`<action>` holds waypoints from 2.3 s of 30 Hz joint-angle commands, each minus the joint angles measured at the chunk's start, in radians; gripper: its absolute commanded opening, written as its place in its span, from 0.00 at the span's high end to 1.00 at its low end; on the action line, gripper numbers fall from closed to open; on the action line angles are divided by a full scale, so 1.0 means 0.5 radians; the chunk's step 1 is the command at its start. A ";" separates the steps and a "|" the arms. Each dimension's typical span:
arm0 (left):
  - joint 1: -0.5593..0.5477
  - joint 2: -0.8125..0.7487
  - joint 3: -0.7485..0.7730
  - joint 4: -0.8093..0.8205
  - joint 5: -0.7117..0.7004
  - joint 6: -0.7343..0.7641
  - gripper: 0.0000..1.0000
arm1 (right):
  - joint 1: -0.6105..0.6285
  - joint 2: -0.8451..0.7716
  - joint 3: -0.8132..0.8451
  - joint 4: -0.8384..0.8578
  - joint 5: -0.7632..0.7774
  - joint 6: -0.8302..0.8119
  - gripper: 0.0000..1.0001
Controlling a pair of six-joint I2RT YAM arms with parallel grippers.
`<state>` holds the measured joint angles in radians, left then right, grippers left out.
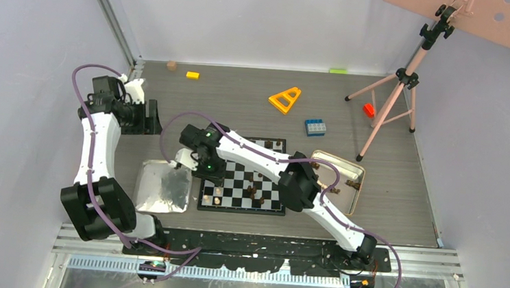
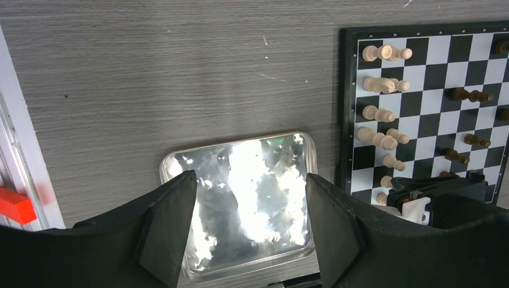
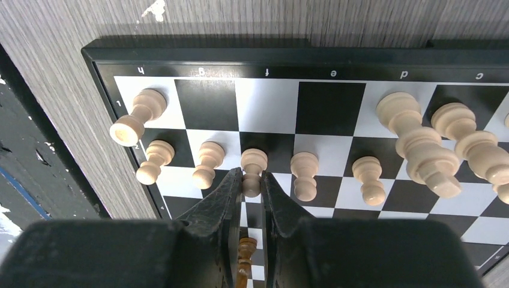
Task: Set up the chess pieces on the board
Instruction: Place the chess piece on the chessboard, then pick up the chess piece from the storage box.
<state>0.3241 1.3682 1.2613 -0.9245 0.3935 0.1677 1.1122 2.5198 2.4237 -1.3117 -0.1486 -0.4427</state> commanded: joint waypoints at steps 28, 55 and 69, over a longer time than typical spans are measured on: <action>0.021 -0.012 0.005 0.017 0.072 0.033 0.32 | 0.014 -0.063 0.061 0.034 0.046 0.011 0.64; 0.001 -0.069 0.022 0.097 0.501 0.095 0.32 | -0.696 -1.601 -1.371 0.345 -0.028 0.166 0.55; -0.504 -0.155 -0.020 0.199 0.532 0.144 0.32 | -1.598 -2.138 -2.754 0.818 -0.112 -0.102 0.60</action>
<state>0.0978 1.3121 1.2510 -0.8787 0.6323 0.2268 0.3214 1.4708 1.1019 -1.0340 -0.1753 -0.4339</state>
